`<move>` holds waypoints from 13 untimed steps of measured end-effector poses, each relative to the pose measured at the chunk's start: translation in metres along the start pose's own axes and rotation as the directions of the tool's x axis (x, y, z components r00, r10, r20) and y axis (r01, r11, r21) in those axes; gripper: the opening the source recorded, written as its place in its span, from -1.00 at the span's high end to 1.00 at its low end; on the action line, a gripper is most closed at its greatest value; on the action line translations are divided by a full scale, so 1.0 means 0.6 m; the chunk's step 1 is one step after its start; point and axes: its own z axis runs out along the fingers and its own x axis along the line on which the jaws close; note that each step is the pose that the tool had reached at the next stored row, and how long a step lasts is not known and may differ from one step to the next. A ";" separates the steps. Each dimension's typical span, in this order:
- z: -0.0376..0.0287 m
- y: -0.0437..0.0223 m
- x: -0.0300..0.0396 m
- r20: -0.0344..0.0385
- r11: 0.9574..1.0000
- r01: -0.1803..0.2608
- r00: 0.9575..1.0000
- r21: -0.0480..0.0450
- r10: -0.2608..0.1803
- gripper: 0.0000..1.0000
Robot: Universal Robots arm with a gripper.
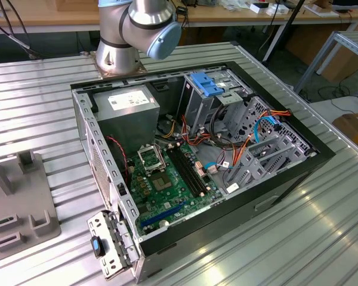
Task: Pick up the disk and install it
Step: 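Pick up the disk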
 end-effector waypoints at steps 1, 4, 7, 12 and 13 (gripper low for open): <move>0.000 0.000 0.000 0.000 1.000 0.000 1.000 0.000 0.000 0.00; -0.001 0.000 0.000 0.000 1.000 0.000 1.000 0.000 0.000 0.00; -0.002 0.000 0.000 0.000 1.000 0.000 1.000 0.000 0.000 0.00; -0.002 0.000 0.000 0.000 1.000 0.000 1.000 0.000 0.000 0.00; -0.002 0.000 0.000 0.000 1.000 0.000 1.000 0.000 0.000 0.00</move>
